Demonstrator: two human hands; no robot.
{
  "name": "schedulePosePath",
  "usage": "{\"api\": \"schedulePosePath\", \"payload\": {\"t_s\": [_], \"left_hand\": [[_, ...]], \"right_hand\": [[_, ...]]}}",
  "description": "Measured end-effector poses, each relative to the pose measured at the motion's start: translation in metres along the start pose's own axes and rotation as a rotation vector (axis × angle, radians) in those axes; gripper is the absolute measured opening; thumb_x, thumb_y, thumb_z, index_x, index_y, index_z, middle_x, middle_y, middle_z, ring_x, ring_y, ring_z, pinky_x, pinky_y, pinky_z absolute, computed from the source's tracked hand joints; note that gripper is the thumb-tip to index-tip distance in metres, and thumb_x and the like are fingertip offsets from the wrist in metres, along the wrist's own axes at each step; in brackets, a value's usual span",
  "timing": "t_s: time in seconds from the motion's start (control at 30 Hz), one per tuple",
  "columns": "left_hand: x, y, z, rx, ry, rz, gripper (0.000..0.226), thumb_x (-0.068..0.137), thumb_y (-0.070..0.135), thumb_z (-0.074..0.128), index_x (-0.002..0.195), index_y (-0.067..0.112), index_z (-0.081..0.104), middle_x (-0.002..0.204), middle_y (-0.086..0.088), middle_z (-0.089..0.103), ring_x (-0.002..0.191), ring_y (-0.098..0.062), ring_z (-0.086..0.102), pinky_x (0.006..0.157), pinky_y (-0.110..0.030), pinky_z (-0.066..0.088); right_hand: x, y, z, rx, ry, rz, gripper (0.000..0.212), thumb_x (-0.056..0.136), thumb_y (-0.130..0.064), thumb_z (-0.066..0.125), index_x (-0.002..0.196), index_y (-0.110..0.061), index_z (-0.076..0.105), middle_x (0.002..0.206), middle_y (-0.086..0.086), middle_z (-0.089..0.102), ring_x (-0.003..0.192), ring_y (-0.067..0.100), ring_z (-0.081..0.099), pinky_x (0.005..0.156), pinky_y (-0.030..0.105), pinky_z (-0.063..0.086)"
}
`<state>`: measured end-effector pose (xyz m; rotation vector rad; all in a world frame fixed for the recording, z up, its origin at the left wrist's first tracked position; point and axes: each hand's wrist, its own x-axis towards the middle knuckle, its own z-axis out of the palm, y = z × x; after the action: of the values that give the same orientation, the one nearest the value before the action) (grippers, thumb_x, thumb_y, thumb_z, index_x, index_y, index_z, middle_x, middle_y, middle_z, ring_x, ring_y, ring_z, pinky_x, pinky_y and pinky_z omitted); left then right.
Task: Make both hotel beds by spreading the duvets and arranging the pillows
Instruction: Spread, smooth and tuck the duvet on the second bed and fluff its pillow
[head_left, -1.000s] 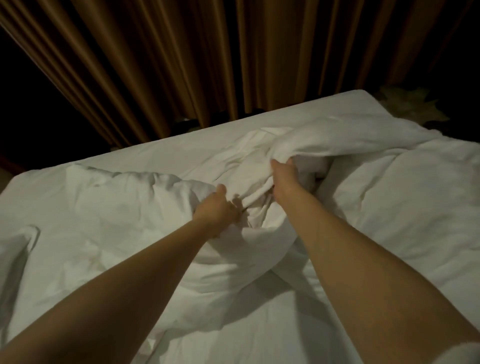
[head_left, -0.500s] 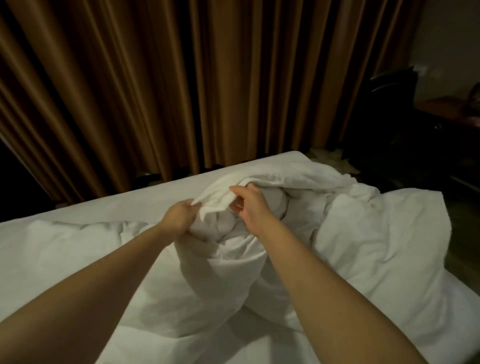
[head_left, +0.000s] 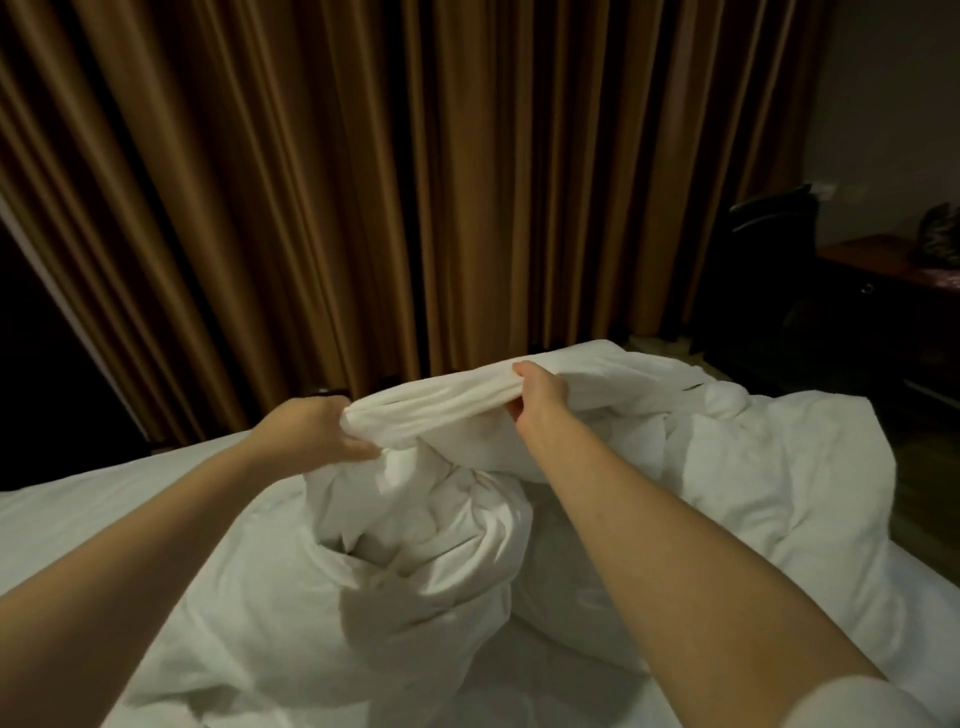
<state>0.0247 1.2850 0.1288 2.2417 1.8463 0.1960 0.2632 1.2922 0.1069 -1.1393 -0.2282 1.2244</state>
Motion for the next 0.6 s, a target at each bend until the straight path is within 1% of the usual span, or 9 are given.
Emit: {"api": "schedulePosePath", "payload": {"t_s": [0.1, 0.13, 0.2, 0.23, 0.3, 0.4, 0.5, 0.53, 0.6], "left_hand": [[0.005, 0.001, 0.008, 0.218, 0.207, 0.041, 0.027, 0.081, 0.036, 0.065, 0.101, 0.021, 0.054, 0.082, 0.006, 0.057, 0.074, -0.014, 0.057, 0.058, -0.028, 0.049], [0.007, 0.001, 0.013, 0.214, 0.269, 0.050, 0.027, 0.082, 0.034, 0.064, 0.103, 0.022, 0.052, 0.086, 0.005, 0.054, 0.075, -0.015, 0.056, 0.059, -0.030, 0.050], [0.014, 0.002, 0.026, 0.130, 0.359, 0.034, 0.028, 0.085, 0.027, 0.061, 0.109, 0.022, 0.048, 0.101, -0.001, 0.051, 0.080, -0.020, 0.055, 0.061, -0.033, 0.049], [0.017, 0.003, 0.034, 0.051, 0.363, -0.013, 0.029, 0.087, 0.023, 0.058, 0.114, 0.020, 0.047, 0.110, -0.006, 0.050, 0.085, -0.025, 0.056, 0.065, -0.034, 0.049], [0.023, 0.006, 0.053, -0.068, 0.268, -0.130, 0.028, 0.093, 0.019, 0.051, 0.120, 0.013, 0.050, 0.119, -0.014, 0.054, 0.096, -0.032, 0.057, 0.078, -0.039, 0.047], [0.031, 0.013, 0.080, -0.123, 0.132, -0.157, 0.027, 0.098, 0.019, 0.040, 0.113, 0.010, 0.061, 0.113, -0.013, 0.063, 0.097, -0.030, 0.057, 0.089, -0.038, 0.046], [0.041, 0.028, 0.070, -0.289, 0.240, -0.105, 0.025, 0.095, 0.011, 0.043, 0.108, 0.003, 0.064, 0.109, -0.019, 0.065, 0.101, -0.036, 0.057, 0.086, -0.039, 0.043], [0.044, 0.035, 0.057, -0.376, 0.320, -0.087, 0.023, 0.094, 0.010, 0.045, 0.105, 0.003, 0.065, 0.107, -0.019, 0.065, 0.101, -0.037, 0.058, 0.083, -0.038, 0.043], [0.042, 0.057, 0.018, -0.573, 0.465, -0.019, 0.021, 0.094, 0.012, 0.046, 0.099, 0.006, 0.065, 0.100, -0.013, 0.065, 0.094, -0.030, 0.058, 0.078, -0.035, 0.042]], "right_hand": [[-0.012, -0.013, -0.005, 0.024, 0.018, -0.099, 0.042, 0.088, -0.005, 0.057, 0.130, -0.004, 0.050, 0.108, 0.015, 0.060, 0.088, 0.025, 0.061, 0.075, 0.036, 0.054], [-0.017, -0.021, -0.006, 0.046, 0.017, -0.145, 0.044, 0.088, -0.005, 0.057, 0.131, -0.004, 0.049, 0.108, 0.015, 0.060, 0.086, 0.025, 0.061, 0.073, 0.035, 0.053], [-0.025, -0.045, -0.007, 0.055, 0.029, -0.247, 0.046, 0.088, -0.005, 0.057, 0.133, -0.004, 0.048, 0.114, 0.016, 0.060, 0.094, 0.027, 0.062, 0.080, 0.038, 0.054], [-0.030, -0.057, -0.011, 0.062, 0.039, -0.293, 0.044, 0.087, -0.005, 0.057, 0.131, -0.003, 0.049, 0.114, 0.016, 0.060, 0.098, 0.028, 0.061, 0.085, 0.039, 0.053], [-0.038, -0.080, -0.023, 0.104, 0.041, -0.360, 0.038, 0.088, -0.004, 0.057, 0.125, -0.003, 0.053, 0.106, 0.013, 0.061, 0.094, 0.027, 0.062, 0.083, 0.038, 0.053], [-0.042, -0.094, -0.053, 0.128, 0.093, -0.386, 0.040, 0.089, -0.009, 0.059, 0.128, -0.009, 0.051, 0.100, 0.007, 0.060, 0.091, 0.024, 0.061, 0.083, 0.037, 0.055], [-0.031, -0.091, -0.084, 0.104, 0.187, -0.394, 0.047, 0.093, -0.014, 0.058, 0.137, -0.009, 0.045, 0.104, 0.006, 0.058, 0.089, 0.021, 0.059, 0.076, 0.034, 0.053], [-0.027, -0.089, -0.092, 0.016, 0.228, -0.408, 0.050, 0.093, -0.015, 0.057, 0.140, -0.009, 0.041, 0.110, 0.007, 0.057, 0.092, 0.020, 0.057, 0.075, 0.031, 0.051], [-0.022, -0.083, -0.102, -0.435, 0.376, -0.474, 0.057, 0.093, -0.019, 0.059, 0.143, -0.007, 0.036, 0.122, 0.007, 0.051, 0.107, 0.023, 0.053, 0.084, 0.033, 0.047]]}}
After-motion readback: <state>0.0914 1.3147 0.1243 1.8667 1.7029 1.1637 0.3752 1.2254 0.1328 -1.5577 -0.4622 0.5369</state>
